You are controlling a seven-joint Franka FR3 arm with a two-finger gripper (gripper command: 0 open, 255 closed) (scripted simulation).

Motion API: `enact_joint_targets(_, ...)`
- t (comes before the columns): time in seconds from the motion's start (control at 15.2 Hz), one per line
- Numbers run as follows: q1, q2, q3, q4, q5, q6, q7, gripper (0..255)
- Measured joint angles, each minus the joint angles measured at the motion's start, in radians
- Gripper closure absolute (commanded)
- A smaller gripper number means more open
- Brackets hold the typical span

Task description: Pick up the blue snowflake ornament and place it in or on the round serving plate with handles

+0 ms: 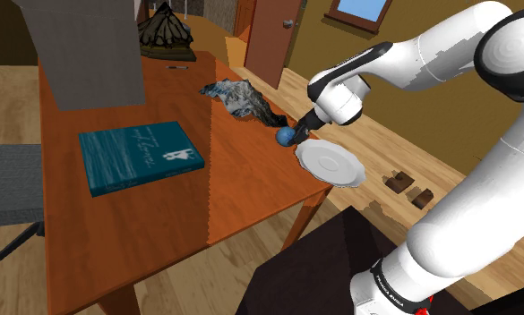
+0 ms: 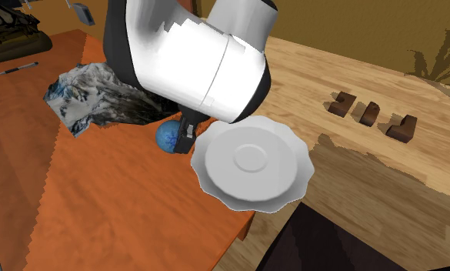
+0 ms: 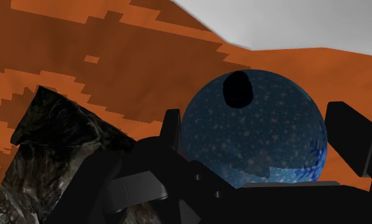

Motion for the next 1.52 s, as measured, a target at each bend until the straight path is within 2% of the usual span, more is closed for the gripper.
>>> enact_joint_targets(0.26,0.002,-0.019,-0.006,0.000,-0.032,-0.018,0.031,255)
enact_joint_targets(1.25,-0.007,-0.168,-0.029,0.029,-0.235,-0.169,0.234,255)
enact_joint_targets(1.52,-0.028,-0.229,-0.051,-0.023,-0.238,-0.193,0.200,255)
